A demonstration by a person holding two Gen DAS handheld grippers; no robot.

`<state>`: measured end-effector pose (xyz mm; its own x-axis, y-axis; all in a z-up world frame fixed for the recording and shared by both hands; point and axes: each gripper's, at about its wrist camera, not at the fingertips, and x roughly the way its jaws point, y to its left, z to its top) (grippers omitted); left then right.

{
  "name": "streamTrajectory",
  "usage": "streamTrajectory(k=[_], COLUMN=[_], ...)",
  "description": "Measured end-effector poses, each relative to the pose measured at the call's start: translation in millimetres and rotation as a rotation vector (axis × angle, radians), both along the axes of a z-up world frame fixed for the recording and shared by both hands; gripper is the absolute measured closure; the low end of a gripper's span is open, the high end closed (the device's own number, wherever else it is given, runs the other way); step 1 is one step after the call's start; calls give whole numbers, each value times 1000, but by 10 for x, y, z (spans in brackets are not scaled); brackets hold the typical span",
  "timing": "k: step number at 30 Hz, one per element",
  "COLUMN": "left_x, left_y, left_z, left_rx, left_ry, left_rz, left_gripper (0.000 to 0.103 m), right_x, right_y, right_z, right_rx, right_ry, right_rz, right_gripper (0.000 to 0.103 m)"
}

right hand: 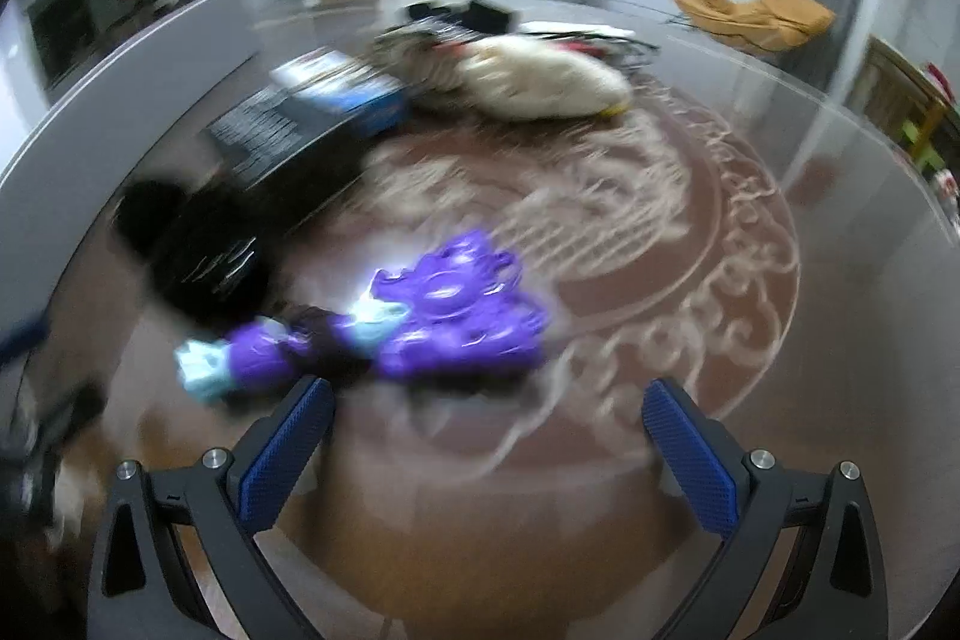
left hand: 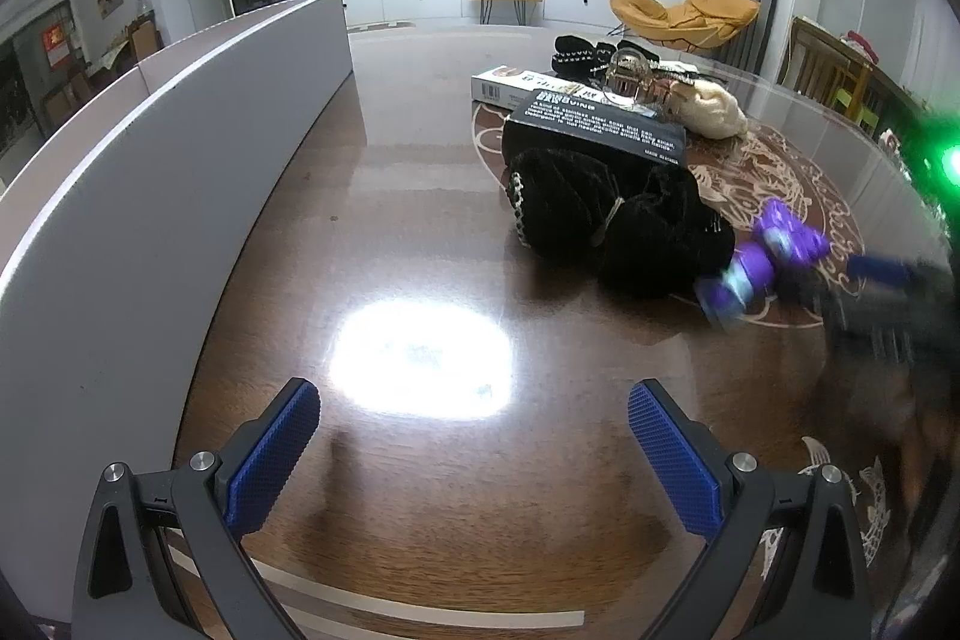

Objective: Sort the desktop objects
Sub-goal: 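Move the left tool toward the black velvet pouch and position fingers around it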

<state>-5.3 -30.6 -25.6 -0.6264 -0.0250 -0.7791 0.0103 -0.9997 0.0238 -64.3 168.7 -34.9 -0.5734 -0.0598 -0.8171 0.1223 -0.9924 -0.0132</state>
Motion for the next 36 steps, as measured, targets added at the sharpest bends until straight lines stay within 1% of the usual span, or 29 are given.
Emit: streamTrajectory(k=[2,4,6,11,14,17,21,25,33,36], left_x=[-5,-19,-27,-27,-119,-305,-692,-917,-774,-784], left_y=[-1,-16,-27,1,76,193,402,505,400,379], left_z=[-24,-53,-72,-90,-87,-87,-81,-80,-65,-78], left_rx=[-3,5,15,19,18,16,12,15,17,15], left_ry=[-14,-37,-51,-64,-74,-77,-74,-62,-56,-56], left_rz=[-1,-1,1,2,-2,-57,-172,-220,-203,-227], left_gripper=[0,0,0,0,0,0,0,0,0,0], right_x=[-142,-175,-113,208,253,243,237,240,241,243], right_y=[130,225,277,432,435,446,443,448,449,448], right_z=[-4,0,9,15,15,25,32,31,31,32], right_rx=[0,0,4,2,5,4,2,2,2,2], right_ry=[-1,-15,-22,5,7,5,5,6,6,6], right_rz=[-73,-107,-99,-88,-91,-100,-101,-100,-100,-100], right_gripper=[0,0,0,0,0,0,0,0,0,0])
